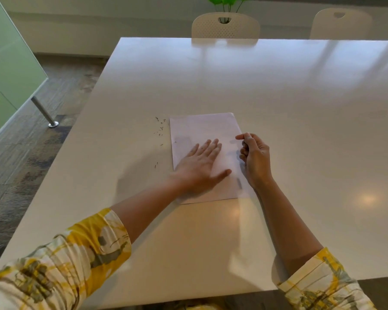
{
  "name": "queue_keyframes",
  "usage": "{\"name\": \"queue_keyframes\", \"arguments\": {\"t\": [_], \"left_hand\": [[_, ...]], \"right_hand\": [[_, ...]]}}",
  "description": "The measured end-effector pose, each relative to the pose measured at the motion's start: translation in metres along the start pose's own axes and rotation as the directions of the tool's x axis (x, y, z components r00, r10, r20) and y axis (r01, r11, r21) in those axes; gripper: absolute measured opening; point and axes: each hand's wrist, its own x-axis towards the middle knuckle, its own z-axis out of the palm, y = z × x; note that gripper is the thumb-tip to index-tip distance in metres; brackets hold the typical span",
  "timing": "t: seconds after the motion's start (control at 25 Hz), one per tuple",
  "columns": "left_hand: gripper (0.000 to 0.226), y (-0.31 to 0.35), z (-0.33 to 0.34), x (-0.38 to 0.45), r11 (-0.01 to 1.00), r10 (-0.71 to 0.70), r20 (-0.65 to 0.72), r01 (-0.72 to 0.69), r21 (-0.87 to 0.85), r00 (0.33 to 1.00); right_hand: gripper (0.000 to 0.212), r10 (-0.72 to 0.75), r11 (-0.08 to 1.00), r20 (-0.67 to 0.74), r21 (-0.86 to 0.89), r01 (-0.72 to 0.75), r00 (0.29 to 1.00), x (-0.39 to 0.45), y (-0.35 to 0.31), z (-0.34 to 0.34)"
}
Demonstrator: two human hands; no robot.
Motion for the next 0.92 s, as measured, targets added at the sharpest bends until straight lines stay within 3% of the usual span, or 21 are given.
{"name": "queue_keyframes", "arguments": {"t": [0.2,0.28,0.36,0.44,0.52,0.68,0.8,0.92], "left_hand": [[0.089,-0.058,-0.024,0.004,0.977,-0.210,0.027,0.209,0.046,0.977],[0.089,-0.079,-0.038,0.005,0.911,-0.392,0.030,0.383,0.157,0.920],[0.088,-0.086,-0.049,0.006,0.860,-0.477,-0.005,0.468,0.205,0.879],[0.086,-0.076,-0.050,0.008,0.903,-0.402,-0.060,0.406,0.141,0.914],[0.086,-0.051,-0.040,0.010,0.965,-0.249,-0.071,0.253,0.067,0.966],[0.087,-0.006,-0.010,0.012,0.999,-0.048,0.027,0.048,-0.015,0.998],[0.089,-0.008,-0.007,0.016,0.998,-0.059,0.031,0.060,-0.033,0.998],[0.089,-0.023,-0.012,0.019,0.992,-0.127,0.003,0.127,-0.023,0.992]], "right_hand": [[0.032,-0.005,1.000,-0.004,-0.007,0.005,1.000,0.002,0.003,0.000],[0.033,-0.008,1.000,-0.005,-0.008,0.008,1.000,0.003,0.004,0.000],[0.032,-0.022,1.000,0.009,-0.021,0.022,1.000,0.003,0.005,0.000],[0.030,-0.037,0.999,0.039,-0.039,0.038,0.999,0.004,0.005,-0.001],[0.023,-0.036,0.995,0.070,-0.087,0.042,0.997,0.004,0.005,-0.001],[0.010,-0.064,0.958,0.079,-0.276,0.083,0.995,0.004,0.008,0.001],[0.015,-0.098,0.902,0.052,-0.418,0.111,0.994,0.003,0.011,0.004],[0.016,-0.088,0.897,0.053,-0.429,0.102,0.995,0.001,0.009,0.004]]}}
